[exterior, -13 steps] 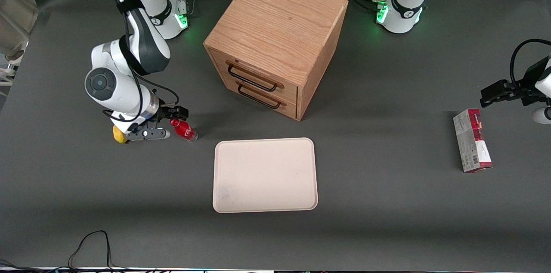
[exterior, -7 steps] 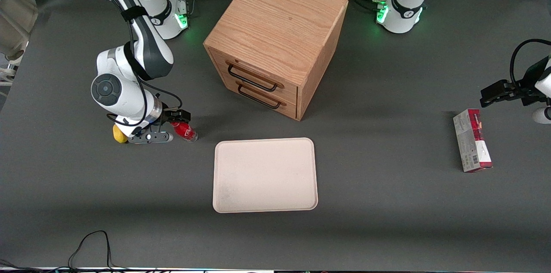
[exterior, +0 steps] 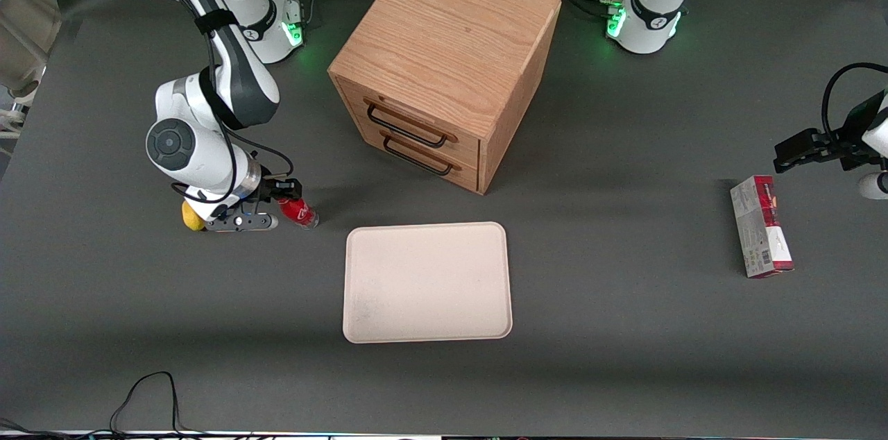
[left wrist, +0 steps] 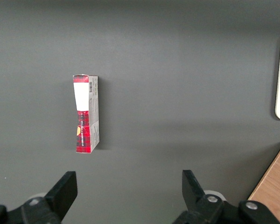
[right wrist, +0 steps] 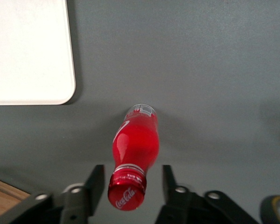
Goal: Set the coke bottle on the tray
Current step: 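Close the right gripper on the bottle's cap end and lift it, then carry the held bottle over to the cream tray's edge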
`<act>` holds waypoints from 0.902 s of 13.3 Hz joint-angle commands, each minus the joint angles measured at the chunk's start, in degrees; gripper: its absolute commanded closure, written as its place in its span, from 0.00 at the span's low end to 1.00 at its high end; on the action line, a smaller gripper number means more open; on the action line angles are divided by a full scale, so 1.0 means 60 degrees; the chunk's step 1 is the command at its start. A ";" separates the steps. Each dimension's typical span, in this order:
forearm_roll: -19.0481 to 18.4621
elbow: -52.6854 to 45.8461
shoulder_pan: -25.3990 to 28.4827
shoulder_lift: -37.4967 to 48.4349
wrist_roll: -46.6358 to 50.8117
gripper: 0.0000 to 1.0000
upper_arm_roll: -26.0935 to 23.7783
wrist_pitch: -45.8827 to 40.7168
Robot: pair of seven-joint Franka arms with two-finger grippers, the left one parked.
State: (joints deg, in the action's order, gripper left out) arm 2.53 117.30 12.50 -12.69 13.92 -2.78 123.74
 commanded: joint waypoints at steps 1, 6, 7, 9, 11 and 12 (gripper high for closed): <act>-0.0130 -0.0083 0.0085 0.0020 0.0346 1.00 0.0024 0.0045; -0.0130 -0.1496 0.0041 0.0020 0.0389 1.00 0.0068 -0.1439; -0.0115 -0.2171 0.0026 0.0034 0.0390 1.00 0.0112 -0.2290; -0.0115 -0.3693 -0.0062 0.0034 0.0375 1.00 0.0112 -0.4019; -0.0057 -0.5348 -0.0076 0.0020 0.0360 1.00 0.0286 -0.5542; -0.0013 -0.6081 -0.0076 0.0020 0.0360 1.00 0.0317 -0.6334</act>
State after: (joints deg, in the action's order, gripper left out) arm 2.41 90.41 11.99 -11.78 14.68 -1.47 94.25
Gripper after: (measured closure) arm 0.687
